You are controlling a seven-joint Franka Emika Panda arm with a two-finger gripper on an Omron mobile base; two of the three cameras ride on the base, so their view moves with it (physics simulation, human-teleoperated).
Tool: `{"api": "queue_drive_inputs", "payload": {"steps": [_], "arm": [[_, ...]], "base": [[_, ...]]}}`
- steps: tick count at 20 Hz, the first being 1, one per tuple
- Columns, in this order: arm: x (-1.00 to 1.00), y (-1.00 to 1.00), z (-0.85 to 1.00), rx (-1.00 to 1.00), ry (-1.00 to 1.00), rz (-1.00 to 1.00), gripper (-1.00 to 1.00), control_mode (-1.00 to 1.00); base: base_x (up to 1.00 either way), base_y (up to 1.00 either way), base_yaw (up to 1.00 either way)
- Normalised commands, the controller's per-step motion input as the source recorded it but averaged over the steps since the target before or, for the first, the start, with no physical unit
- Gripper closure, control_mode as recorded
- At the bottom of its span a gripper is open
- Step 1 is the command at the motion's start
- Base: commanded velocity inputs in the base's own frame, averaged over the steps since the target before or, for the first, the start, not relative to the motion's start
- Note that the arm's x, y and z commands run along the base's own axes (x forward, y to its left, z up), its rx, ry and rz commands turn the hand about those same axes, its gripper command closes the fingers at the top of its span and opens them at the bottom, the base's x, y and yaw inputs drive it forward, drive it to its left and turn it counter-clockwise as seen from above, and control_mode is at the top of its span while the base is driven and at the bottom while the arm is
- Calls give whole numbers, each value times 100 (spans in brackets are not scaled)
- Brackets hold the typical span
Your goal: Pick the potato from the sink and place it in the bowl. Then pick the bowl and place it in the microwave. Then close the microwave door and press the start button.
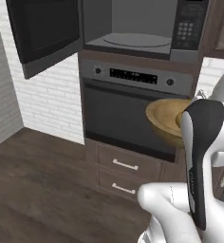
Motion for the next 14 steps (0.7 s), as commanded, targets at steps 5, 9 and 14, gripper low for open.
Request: {"api": "queue_drive_inputs", "payload": {"steps": [5,9,14], "arm": [[0,0,0,0,0,0,100,100],[0,0,0,0,0,0,100,100],[0,0,0,0,0,0,100,100]], "base": [[96,8,-11],[83,-21,0],[39,-2,4]]}}
